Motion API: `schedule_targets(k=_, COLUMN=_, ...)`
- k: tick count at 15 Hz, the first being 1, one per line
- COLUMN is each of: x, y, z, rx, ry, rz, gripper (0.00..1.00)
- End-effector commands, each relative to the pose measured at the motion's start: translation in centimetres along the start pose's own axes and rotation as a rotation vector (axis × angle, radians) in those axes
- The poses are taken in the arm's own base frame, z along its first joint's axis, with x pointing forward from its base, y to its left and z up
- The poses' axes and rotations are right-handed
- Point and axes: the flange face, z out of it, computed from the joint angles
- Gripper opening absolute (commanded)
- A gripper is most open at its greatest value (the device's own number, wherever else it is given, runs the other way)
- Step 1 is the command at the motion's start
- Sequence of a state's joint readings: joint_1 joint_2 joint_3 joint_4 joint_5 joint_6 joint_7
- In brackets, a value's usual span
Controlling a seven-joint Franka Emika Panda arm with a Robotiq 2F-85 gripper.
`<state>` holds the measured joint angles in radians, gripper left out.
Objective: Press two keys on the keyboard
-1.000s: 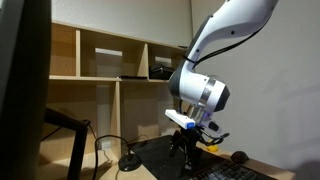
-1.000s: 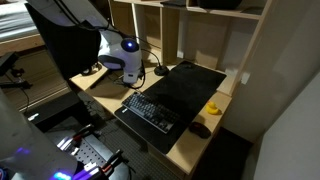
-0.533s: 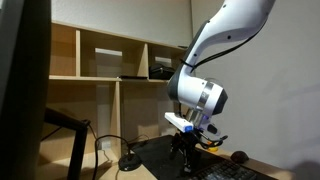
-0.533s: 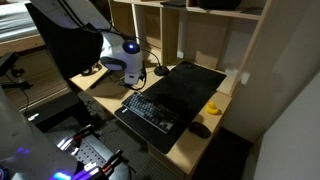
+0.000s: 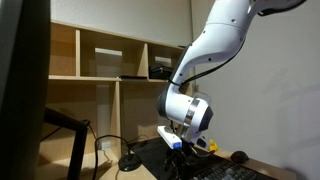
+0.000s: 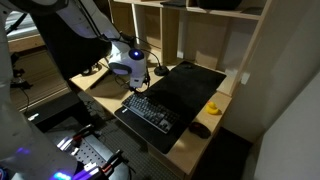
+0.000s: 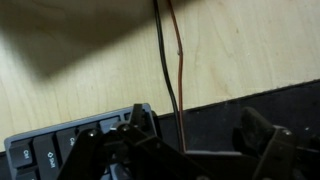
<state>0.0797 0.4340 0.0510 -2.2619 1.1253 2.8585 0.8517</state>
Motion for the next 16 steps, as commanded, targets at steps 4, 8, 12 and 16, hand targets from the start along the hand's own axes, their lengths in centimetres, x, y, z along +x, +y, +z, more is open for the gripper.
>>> schedule_targets(k=4, x=0.9, y=-0.5, z=2.1, rx=0.018, ry=0.02, rz=0.035, gripper=1.0)
schedule_targets(k=8, x=0.4, y=0.4, z=-1.8, rx=0.034, ry=0.007, rz=0.033, gripper=1.0)
schedule_targets(k=12, x=1.4, y=1.3, z=-7.9, rx=0.016, ry=0.006, rz=0.014, gripper=1.0)
schedule_targets(k=16, x=2.0, y=0.0, z=-9.4, rx=0.0, ry=0.013, rz=0.001, gripper=1.0)
